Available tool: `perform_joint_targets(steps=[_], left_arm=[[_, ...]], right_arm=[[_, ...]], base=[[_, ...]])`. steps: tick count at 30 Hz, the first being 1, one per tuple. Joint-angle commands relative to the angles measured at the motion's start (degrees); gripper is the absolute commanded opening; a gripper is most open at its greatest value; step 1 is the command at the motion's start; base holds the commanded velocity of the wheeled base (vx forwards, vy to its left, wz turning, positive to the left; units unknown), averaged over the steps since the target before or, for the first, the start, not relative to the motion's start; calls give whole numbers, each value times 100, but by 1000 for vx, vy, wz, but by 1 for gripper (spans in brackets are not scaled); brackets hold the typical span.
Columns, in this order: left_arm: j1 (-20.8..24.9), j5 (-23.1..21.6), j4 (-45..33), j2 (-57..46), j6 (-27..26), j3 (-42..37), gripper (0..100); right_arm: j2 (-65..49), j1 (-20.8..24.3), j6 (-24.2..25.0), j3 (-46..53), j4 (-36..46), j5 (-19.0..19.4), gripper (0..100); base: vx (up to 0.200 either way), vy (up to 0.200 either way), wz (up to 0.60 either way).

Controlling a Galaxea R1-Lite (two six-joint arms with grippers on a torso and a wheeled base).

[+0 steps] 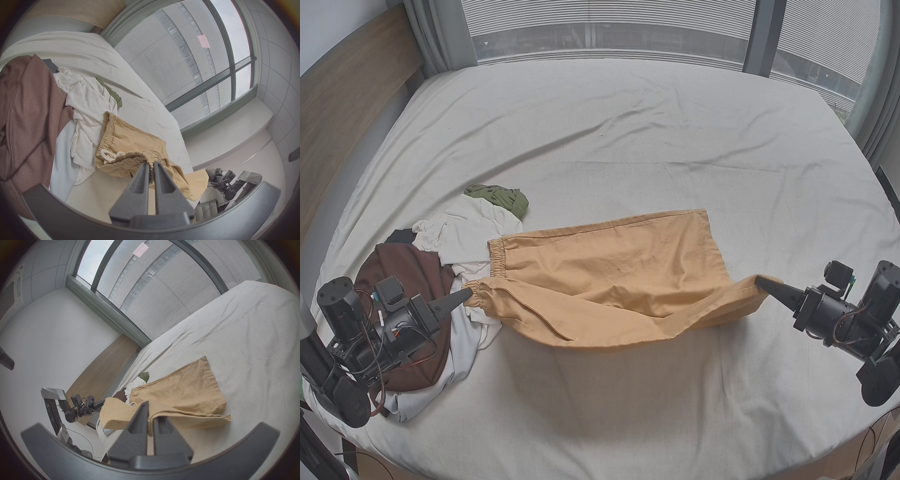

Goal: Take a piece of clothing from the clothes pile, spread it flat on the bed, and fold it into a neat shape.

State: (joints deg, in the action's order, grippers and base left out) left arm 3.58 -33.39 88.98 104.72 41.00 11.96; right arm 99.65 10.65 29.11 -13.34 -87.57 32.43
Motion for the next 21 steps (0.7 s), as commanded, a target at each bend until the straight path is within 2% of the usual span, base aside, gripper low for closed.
perform_joint_targets(steps=[1,6,21], left_arm=[[2,-1,-3,40,5,-9,0],[2,-1,-3,84,5,-9,0],[63,8,5,31,31,8,0]], right_arm=[[-182,16,42,-99,-15,0,0],[-279,33,191,-240,-15,0,0],[-191,51,183,-442,-15,-8,0]], base=[[0,0,0],[0,0,0],[0,0,0]])
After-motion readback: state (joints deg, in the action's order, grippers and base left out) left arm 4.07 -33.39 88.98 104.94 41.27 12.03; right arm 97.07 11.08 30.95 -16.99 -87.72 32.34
